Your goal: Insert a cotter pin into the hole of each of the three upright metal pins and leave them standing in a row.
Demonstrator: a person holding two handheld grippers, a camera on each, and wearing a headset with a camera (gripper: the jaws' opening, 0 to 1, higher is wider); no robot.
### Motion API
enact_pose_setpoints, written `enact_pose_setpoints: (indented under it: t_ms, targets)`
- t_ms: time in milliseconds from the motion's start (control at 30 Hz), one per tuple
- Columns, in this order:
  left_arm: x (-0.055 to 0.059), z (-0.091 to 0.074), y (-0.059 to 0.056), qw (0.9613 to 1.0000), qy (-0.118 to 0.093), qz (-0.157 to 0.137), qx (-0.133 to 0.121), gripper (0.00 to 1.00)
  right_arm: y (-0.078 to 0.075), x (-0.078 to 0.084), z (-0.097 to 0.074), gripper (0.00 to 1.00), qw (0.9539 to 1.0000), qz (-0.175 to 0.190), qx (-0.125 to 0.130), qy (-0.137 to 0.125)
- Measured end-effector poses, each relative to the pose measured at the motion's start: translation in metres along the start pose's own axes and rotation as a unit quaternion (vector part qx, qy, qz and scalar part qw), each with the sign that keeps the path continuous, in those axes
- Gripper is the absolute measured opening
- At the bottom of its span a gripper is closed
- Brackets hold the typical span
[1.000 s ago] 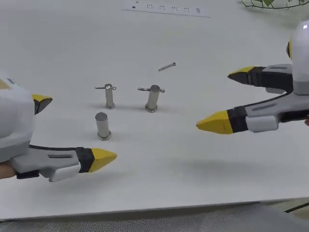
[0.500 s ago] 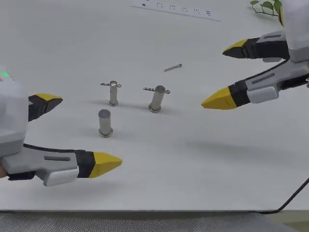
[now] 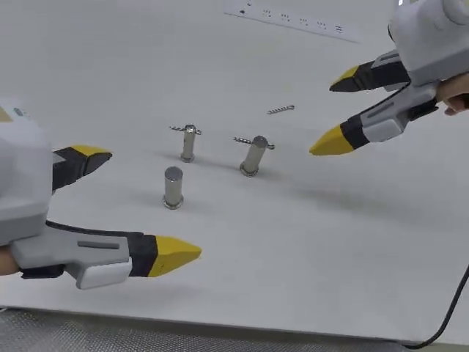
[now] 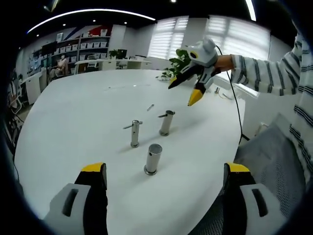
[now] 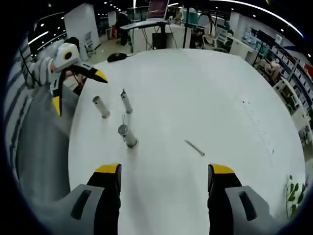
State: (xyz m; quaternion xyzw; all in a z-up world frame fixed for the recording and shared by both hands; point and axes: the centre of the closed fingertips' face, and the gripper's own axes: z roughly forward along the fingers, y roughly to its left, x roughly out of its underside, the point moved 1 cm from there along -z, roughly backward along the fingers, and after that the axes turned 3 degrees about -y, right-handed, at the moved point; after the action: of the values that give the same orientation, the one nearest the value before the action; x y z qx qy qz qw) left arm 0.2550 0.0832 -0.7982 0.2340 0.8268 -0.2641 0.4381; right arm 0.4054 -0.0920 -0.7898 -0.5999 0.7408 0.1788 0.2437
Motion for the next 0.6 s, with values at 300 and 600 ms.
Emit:
enact_pose_setpoints:
  t_ms: [300,600]
  targets:
    - [0.005,-0.001,0.000,0.9999,0.007,0.001,-0.007,0.99,-0.028,-0.002,0.026,0.58,0.9991,-0.039,-0.002,0.015]
    - [0.003,-0.003,-0.001,0.9999,0.001,0.007,-0.014,0.99,-0.039,0.001,0.053,0.48,0.9977,-0.053,-0.021,0.037]
